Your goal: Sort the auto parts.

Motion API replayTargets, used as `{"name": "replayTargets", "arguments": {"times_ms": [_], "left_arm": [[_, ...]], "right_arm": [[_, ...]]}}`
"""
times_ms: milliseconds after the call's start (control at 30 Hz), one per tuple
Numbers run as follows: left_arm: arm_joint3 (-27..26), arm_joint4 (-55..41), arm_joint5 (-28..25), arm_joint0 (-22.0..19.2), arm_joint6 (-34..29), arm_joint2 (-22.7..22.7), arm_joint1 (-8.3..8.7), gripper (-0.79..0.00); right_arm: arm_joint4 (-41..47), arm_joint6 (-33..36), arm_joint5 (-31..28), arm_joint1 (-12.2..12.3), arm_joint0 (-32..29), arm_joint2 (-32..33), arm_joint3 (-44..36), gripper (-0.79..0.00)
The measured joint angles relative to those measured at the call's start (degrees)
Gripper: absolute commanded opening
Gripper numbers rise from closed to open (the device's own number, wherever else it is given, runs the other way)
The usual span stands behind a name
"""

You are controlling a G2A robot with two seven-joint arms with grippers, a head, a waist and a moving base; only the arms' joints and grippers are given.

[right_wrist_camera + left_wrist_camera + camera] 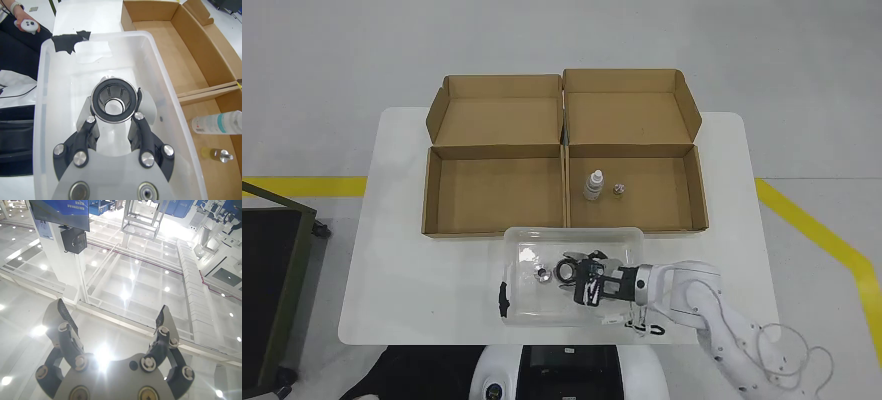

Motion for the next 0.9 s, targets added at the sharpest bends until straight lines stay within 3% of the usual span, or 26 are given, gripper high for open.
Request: {"name": "replayTargets", "arguments": {"times_ms": [900], "left_arm": [[0.0, 0.0, 0.0, 0.0, 0.0, 0.0, 0.0, 0.0]], "right_arm": [[23.08, -13.27, 3.79, 0.82, -1.63, 12.01, -13.48, -0.785]]}}
